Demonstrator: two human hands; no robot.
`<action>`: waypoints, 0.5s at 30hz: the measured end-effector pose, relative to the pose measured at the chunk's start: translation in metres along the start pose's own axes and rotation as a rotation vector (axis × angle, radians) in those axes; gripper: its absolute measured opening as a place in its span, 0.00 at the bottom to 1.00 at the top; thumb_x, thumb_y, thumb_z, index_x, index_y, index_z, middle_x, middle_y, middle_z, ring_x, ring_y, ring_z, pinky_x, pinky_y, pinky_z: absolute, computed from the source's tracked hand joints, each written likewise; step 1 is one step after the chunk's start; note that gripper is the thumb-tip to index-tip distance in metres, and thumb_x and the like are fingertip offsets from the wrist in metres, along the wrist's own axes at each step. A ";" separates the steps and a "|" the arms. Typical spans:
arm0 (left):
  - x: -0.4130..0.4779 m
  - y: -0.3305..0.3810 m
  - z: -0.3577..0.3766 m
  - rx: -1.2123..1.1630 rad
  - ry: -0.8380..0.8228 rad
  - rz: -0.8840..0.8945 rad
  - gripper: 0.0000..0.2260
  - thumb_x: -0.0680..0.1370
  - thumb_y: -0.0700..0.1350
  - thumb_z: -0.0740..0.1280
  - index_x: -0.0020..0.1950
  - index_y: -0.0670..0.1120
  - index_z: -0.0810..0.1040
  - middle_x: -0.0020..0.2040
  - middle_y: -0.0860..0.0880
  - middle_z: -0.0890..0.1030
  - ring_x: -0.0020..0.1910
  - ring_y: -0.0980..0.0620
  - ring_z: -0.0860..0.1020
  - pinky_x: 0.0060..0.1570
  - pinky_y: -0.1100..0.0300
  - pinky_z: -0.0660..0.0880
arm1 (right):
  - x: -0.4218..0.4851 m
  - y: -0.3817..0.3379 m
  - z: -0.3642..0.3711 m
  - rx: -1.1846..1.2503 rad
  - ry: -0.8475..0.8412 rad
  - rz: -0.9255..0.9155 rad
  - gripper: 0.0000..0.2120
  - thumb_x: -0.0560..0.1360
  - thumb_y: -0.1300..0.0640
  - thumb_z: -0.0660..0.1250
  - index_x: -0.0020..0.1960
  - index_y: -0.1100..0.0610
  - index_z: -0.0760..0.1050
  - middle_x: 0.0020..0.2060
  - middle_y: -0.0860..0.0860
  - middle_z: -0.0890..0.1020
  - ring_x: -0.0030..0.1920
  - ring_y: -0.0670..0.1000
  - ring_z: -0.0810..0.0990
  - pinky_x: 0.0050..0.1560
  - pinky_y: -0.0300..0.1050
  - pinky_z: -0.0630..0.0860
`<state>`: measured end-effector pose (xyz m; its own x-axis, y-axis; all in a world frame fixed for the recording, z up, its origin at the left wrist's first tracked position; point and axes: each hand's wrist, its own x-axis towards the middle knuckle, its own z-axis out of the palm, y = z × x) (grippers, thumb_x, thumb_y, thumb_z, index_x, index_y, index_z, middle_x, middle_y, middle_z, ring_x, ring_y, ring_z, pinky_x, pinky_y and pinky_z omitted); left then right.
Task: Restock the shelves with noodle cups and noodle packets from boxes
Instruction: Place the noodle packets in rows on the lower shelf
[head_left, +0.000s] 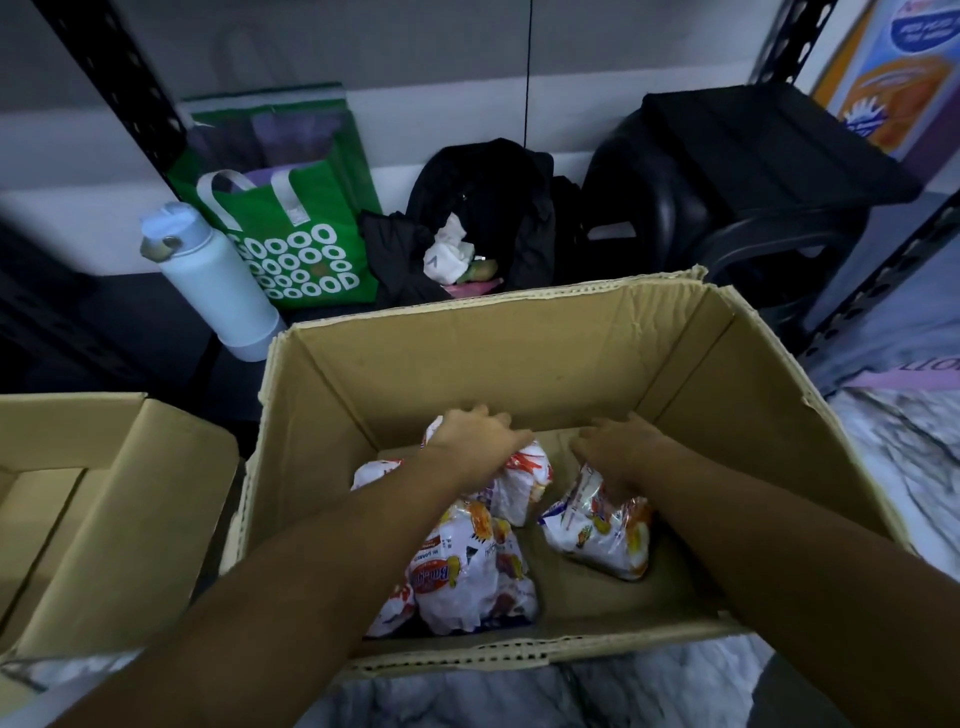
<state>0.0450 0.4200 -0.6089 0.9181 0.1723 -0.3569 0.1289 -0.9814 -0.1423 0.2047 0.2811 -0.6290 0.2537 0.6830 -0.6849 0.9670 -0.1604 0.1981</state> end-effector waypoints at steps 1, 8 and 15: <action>-0.004 -0.003 -0.002 -0.043 0.051 0.031 0.23 0.80 0.44 0.69 0.74 0.54 0.69 0.64 0.46 0.77 0.63 0.42 0.74 0.52 0.48 0.77 | 0.000 0.001 0.001 0.019 -0.002 0.004 0.43 0.71 0.46 0.78 0.79 0.51 0.59 0.77 0.52 0.66 0.76 0.57 0.64 0.72 0.63 0.66; -0.048 -0.028 -0.046 -0.230 0.403 0.443 0.07 0.70 0.43 0.68 0.48 0.49 0.77 0.46 0.50 0.76 0.50 0.48 0.74 0.41 0.56 0.72 | -0.002 0.007 -0.003 0.128 -0.012 0.047 0.41 0.67 0.46 0.81 0.74 0.49 0.66 0.70 0.52 0.71 0.70 0.57 0.71 0.64 0.58 0.75; -0.046 -0.037 -0.065 -0.428 0.038 0.192 0.07 0.77 0.38 0.63 0.46 0.48 0.79 0.47 0.51 0.81 0.48 0.50 0.78 0.52 0.47 0.77 | 0.002 0.016 0.005 0.280 -0.066 0.047 0.51 0.54 0.27 0.77 0.73 0.34 0.61 0.71 0.44 0.75 0.69 0.52 0.76 0.67 0.51 0.75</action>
<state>0.0221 0.4433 -0.5275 0.9525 -0.0112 -0.3042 0.0909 -0.9432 0.3195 0.2203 0.2763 -0.6303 0.2907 0.6236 -0.7257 0.9211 -0.3876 0.0359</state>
